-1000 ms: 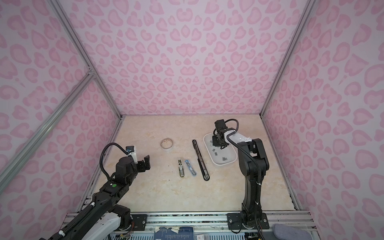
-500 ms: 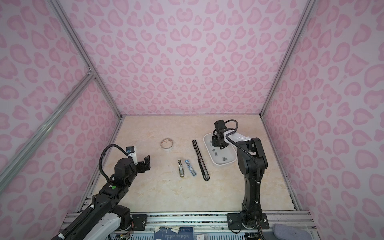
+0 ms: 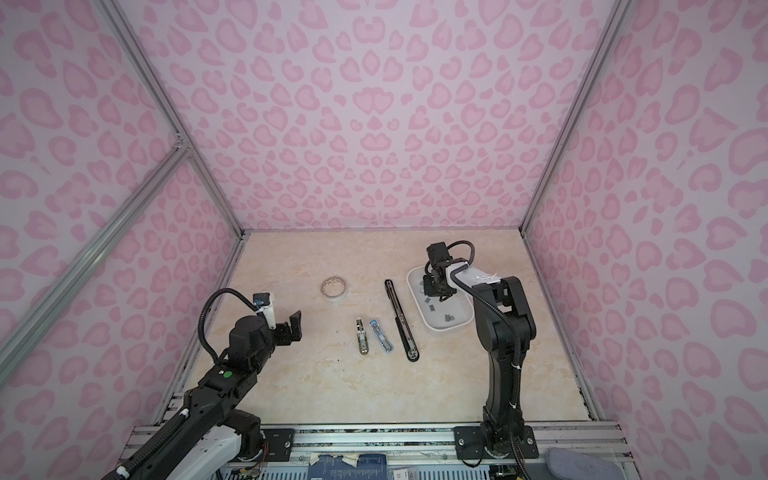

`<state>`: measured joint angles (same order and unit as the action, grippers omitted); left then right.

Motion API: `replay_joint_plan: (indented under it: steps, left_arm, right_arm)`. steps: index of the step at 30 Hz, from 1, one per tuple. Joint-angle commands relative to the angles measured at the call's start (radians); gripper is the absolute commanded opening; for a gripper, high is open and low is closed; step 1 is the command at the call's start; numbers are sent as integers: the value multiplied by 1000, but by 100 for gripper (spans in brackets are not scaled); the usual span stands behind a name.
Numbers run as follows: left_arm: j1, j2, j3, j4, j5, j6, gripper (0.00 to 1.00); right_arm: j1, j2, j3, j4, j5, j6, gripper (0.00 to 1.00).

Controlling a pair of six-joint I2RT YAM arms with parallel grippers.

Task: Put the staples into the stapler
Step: 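Lower the right gripper into the tray and close on a grey staple strip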

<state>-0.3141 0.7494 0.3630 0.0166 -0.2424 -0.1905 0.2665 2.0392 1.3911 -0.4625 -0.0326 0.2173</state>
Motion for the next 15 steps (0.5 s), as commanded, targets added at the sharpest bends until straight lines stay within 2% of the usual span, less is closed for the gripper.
replay_joint_plan:
  steps: [1, 7, 10, 15]
  left_arm:
    - [1, -6, 2, 26, 5, 0, 99]
    - [0, 5, 5, 27, 6, 0, 99]
    - [1, 15, 9, 27, 5, 1, 99]
    - [1, 22, 11, 27, 8, 1, 98]
  right_arm:
    - [3, -4, -10, -29, 27, -3, 30]
    - [5, -10, -27, -25, 33, 1, 30]
    - [5, 0, -26, -27, 27, 3, 25]
    - [5, 0, -30, -18, 9, 8, 22]
